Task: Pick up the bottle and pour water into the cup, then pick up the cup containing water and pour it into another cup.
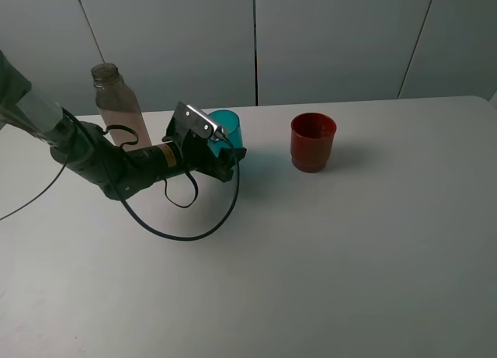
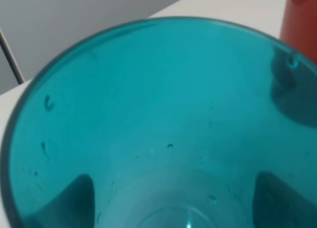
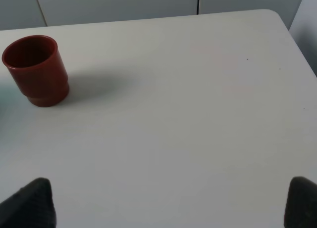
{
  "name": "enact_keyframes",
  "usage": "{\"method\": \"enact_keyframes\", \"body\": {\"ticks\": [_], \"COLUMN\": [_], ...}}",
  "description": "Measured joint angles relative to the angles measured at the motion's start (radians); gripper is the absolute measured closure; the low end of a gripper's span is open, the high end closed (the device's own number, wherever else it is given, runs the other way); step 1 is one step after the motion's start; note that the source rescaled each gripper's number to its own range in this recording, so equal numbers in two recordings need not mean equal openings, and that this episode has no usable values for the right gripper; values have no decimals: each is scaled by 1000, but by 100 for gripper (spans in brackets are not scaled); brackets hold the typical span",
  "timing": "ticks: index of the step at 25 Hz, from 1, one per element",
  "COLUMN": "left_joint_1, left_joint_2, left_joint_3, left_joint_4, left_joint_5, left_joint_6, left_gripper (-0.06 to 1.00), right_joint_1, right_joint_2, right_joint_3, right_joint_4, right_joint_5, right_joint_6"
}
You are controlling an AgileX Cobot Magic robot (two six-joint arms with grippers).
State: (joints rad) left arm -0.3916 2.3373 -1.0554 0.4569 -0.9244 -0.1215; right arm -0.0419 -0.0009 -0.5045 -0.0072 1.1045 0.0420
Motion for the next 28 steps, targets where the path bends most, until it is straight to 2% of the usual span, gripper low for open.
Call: {"method": "enact_keyframes", "body": {"ticks": [3,4,5,6,7,8,12,25,28], "left_joint_1": [1,1,1,1,1,1,1,1,1], "left_joint_2": [0,0,0,0,0,0,0,-68,-135], "left_joint_3": [0,0,0,0,0,0,0,0,2], "left_joint_4": [0,0,0,0,0,0,0,10,10], "left_joint_5": [-5,-5,-5,-5,-5,-5,-5,3,55], "left_joint_6": [-2,-2,-2,-3,-5,-5,-7,-7,-7], "left_gripper": [79,69,34,13,4,0,-3,-3,-3], "right_joint_1": [0,0,0,0,0,0,0,0,0], "right_joint_2": [0,0,0,0,0,0,0,0,0], "right_joint_3": [0,0,0,0,0,0,0,0,0], "right_joint_4": [0,0,0,0,0,0,0,0,0], "right_joint_5": [0,0,0,0,0,0,0,0,0], "right_joint_6": [0,-2,-2,-2,-2,-2,-2,-2,-2]}}
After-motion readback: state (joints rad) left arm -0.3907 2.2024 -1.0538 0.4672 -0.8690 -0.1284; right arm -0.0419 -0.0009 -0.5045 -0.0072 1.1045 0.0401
